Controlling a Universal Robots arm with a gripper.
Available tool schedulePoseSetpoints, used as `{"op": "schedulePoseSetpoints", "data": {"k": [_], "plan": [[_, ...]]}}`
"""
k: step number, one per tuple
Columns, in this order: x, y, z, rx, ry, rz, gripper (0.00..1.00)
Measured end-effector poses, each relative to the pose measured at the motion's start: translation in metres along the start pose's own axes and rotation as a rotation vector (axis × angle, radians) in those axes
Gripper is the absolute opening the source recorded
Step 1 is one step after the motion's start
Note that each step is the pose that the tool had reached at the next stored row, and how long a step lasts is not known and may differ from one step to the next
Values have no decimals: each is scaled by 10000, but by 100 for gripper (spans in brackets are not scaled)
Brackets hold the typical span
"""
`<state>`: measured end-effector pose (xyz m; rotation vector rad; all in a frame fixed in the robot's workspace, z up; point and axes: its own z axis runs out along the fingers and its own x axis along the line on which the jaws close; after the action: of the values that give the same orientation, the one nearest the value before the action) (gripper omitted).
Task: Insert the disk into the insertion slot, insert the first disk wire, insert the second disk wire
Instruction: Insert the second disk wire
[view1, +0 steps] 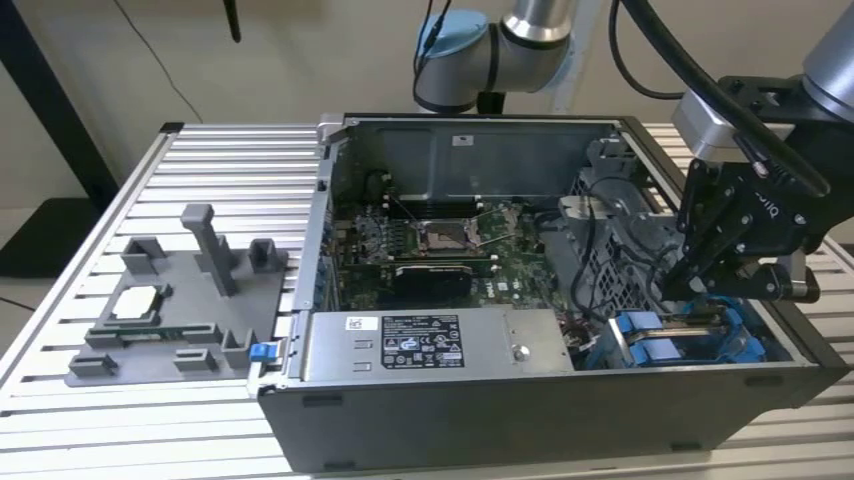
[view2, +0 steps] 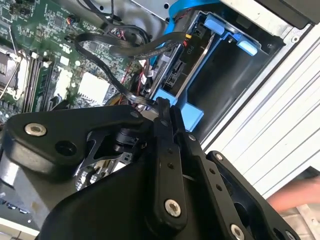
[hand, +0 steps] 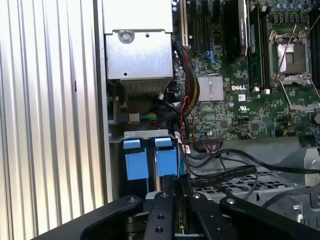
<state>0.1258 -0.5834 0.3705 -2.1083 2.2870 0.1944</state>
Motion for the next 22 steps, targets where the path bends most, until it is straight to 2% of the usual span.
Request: {"op": "schedulePoseSetpoints", "data": {"k": [13, 22], "plan": [[3, -21, 44, 1, 11, 0, 0], [5, -81, 102, 1, 13, 1, 0]]}}
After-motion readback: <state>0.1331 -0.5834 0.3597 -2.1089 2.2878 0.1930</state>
